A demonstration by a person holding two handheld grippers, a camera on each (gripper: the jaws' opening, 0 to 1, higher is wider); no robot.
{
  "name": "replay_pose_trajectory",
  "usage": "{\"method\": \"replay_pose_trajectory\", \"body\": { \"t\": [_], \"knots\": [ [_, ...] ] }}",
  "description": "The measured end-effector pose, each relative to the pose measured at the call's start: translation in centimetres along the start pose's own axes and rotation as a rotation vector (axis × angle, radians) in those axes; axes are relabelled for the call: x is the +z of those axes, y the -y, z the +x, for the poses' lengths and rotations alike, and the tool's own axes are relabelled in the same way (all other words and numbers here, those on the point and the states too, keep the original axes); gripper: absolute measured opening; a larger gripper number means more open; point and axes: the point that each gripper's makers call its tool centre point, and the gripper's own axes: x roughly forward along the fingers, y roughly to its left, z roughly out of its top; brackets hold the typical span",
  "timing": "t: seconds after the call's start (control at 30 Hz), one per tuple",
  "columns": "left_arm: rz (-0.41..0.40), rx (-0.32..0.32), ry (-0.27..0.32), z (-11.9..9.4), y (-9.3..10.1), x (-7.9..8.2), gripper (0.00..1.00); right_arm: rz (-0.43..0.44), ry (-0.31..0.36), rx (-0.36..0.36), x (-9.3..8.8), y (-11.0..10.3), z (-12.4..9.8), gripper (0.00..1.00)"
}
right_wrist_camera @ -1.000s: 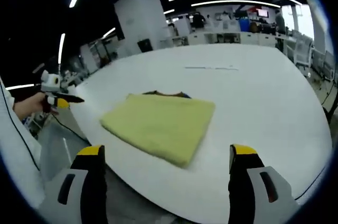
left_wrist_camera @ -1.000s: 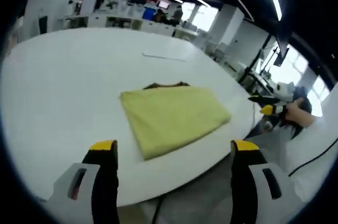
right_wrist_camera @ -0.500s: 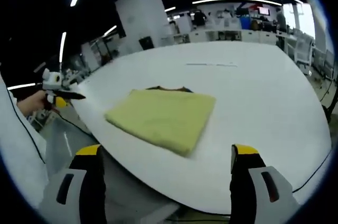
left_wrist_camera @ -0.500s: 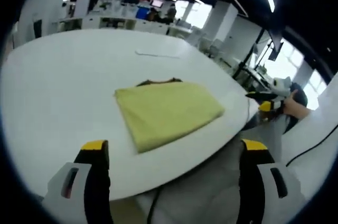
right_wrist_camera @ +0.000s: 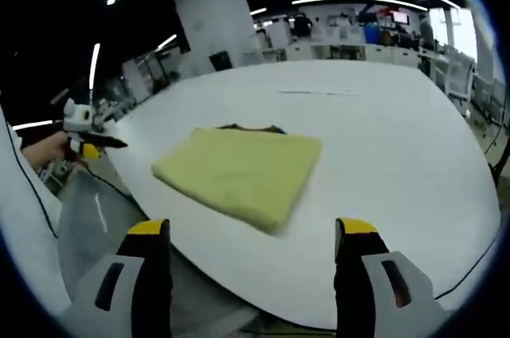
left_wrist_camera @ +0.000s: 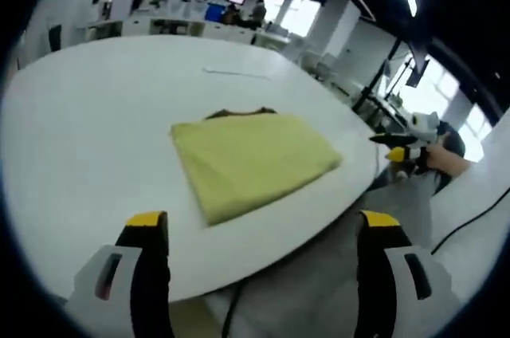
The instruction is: Fold the garment on the visible template until the final outline fits inside the template.
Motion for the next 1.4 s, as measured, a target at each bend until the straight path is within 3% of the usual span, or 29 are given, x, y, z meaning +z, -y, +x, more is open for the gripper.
{"method": "replay_pose_trajectory", "body": {
  "t": [0.8, 1.4],
  "knots": [
    [-0.043, 0.003, -0.073, 3.7, -2.2, -2.2, 0.87, 0.02, -0.041, 0.011, -1.7, 1.5, 3.0, 0.74],
    [-0.023, 0.008, -0.115, 5.3, -3.1, -2.8, 0.8, 0.008, -0.068, 0.032, -3.0, 2.1, 4.5, 0.54]
  ]
}}
